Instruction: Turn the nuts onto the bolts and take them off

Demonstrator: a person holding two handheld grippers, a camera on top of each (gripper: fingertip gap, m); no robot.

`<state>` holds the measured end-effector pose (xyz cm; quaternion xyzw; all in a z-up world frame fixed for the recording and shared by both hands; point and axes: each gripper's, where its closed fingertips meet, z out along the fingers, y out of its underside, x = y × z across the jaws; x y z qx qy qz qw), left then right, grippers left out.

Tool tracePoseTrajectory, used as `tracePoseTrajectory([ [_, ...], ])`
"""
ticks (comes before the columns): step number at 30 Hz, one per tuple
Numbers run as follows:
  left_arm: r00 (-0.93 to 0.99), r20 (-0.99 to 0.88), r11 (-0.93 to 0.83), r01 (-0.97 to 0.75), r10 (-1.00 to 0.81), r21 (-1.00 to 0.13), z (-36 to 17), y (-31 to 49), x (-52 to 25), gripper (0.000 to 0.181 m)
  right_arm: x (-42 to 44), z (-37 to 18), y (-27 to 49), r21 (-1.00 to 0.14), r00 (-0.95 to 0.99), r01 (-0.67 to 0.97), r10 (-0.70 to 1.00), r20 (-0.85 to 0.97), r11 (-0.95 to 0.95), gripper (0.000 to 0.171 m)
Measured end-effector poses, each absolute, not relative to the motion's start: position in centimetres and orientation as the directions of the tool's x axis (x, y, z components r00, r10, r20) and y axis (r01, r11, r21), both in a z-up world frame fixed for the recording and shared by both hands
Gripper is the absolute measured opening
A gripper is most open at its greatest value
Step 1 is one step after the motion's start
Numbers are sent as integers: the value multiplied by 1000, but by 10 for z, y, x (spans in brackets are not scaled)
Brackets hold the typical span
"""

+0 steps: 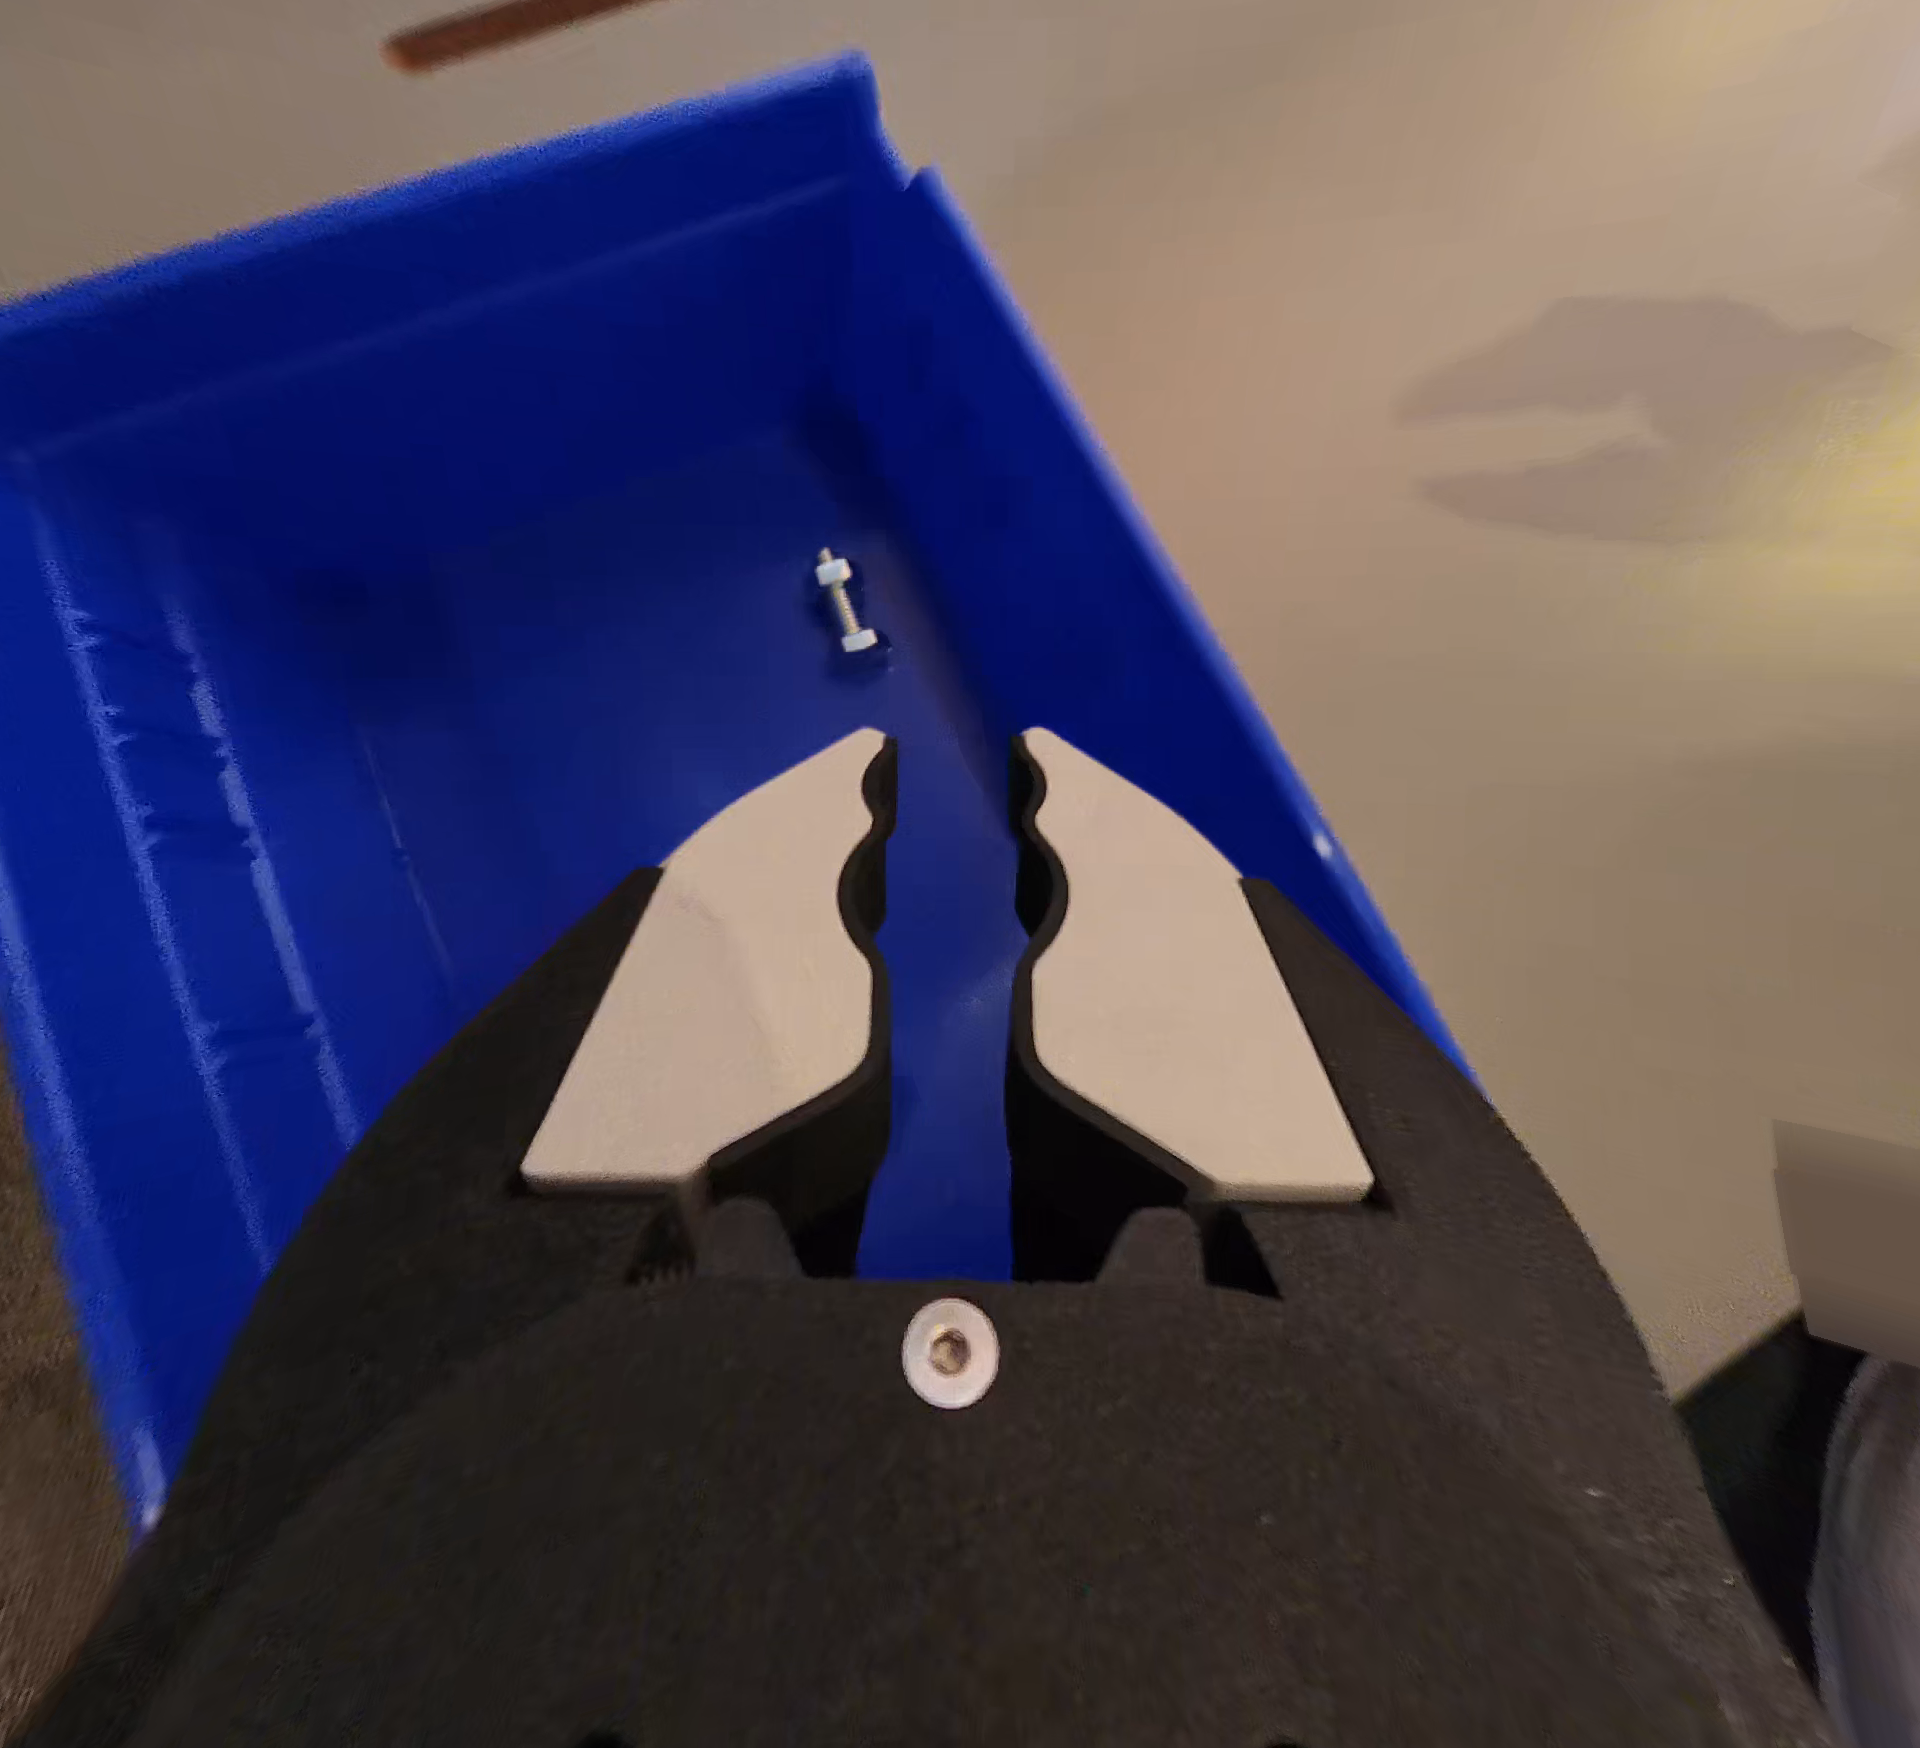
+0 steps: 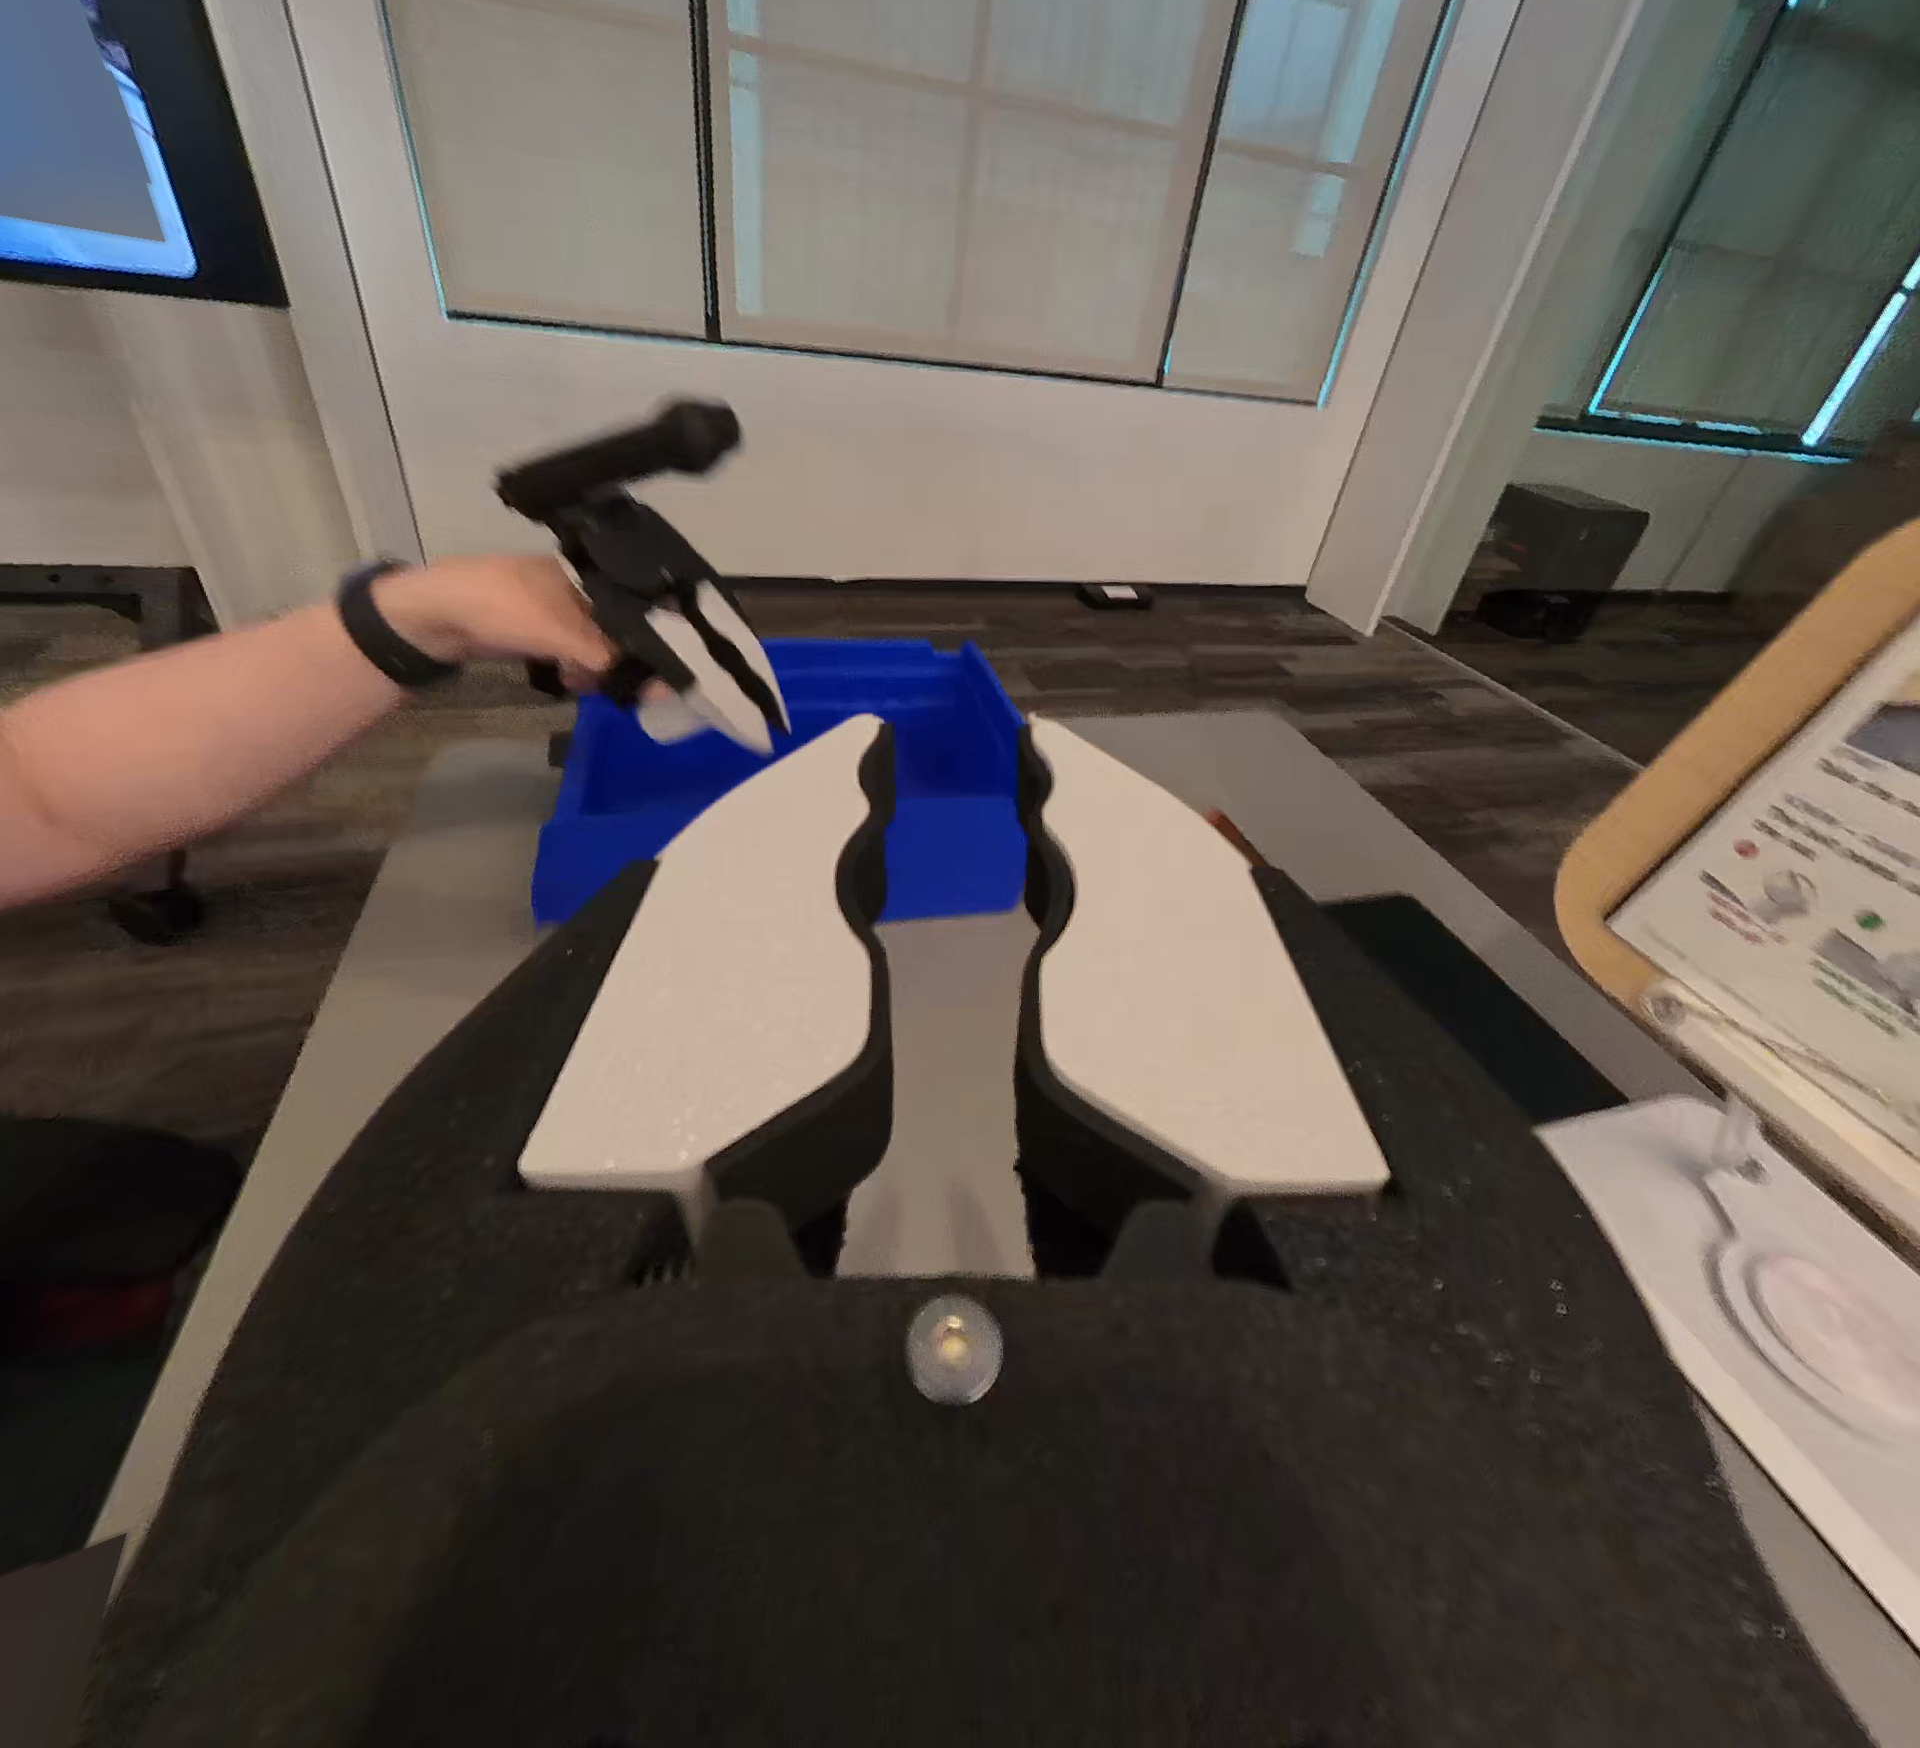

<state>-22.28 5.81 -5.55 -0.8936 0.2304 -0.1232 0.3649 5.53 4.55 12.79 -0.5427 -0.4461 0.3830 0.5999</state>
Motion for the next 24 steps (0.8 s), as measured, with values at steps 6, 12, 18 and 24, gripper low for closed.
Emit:
tracePoseTrajectory([
  [6,898,78,-758,-315,-432,-572,-115,104,-225,26,8,140,37,-989,281,-11,950,136,145,21],
  [12,894,148,-790,-284,-423,-543,-134,125,-214,21,-19,117,35,-989,236,105,964,125,102,20],
  [18,905,119,-857,-336,-409,-390,-157,125,-213,26,-14,117,35,-988,237,112,962,132,108,20],
  [24,886,-18,-838,-445,-463,-317,-158,127,-219,10,2,121,36,-987,249,113,959,137,112,19],
])
